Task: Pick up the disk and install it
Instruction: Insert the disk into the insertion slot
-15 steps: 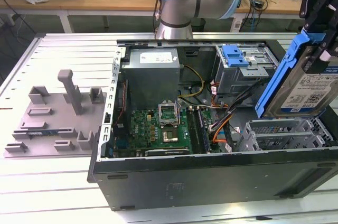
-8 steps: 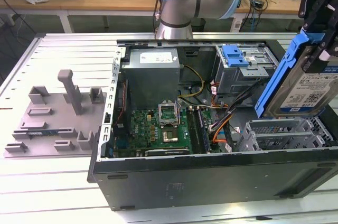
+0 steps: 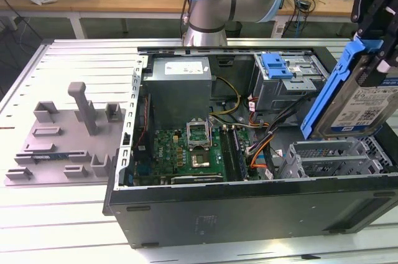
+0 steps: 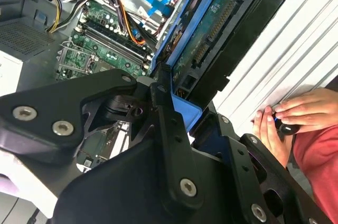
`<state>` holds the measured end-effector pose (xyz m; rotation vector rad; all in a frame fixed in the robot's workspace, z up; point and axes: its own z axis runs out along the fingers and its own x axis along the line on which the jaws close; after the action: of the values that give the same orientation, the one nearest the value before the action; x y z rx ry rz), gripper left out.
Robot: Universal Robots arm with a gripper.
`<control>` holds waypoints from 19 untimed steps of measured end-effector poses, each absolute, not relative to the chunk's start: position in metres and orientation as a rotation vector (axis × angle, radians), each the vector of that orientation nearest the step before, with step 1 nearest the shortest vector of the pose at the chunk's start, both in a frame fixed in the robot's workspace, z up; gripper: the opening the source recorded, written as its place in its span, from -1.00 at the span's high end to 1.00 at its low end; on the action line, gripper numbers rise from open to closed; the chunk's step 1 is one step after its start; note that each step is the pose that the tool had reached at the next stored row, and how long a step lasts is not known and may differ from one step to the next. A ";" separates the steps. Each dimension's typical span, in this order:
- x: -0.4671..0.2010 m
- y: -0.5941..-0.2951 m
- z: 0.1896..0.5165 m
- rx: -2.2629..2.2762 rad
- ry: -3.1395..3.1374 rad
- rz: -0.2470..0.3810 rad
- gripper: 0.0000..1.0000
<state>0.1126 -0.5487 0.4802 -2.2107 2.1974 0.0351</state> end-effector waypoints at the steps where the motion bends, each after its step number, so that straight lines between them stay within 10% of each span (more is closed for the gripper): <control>1: 0.113 -0.548 0.480 -2.211 2.197 0.035 0.27; 19: 0.111 -0.546 0.476 -2.190 2.218 0.035 0.27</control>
<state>0.1113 -0.5457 0.4758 -2.1895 2.2180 0.0346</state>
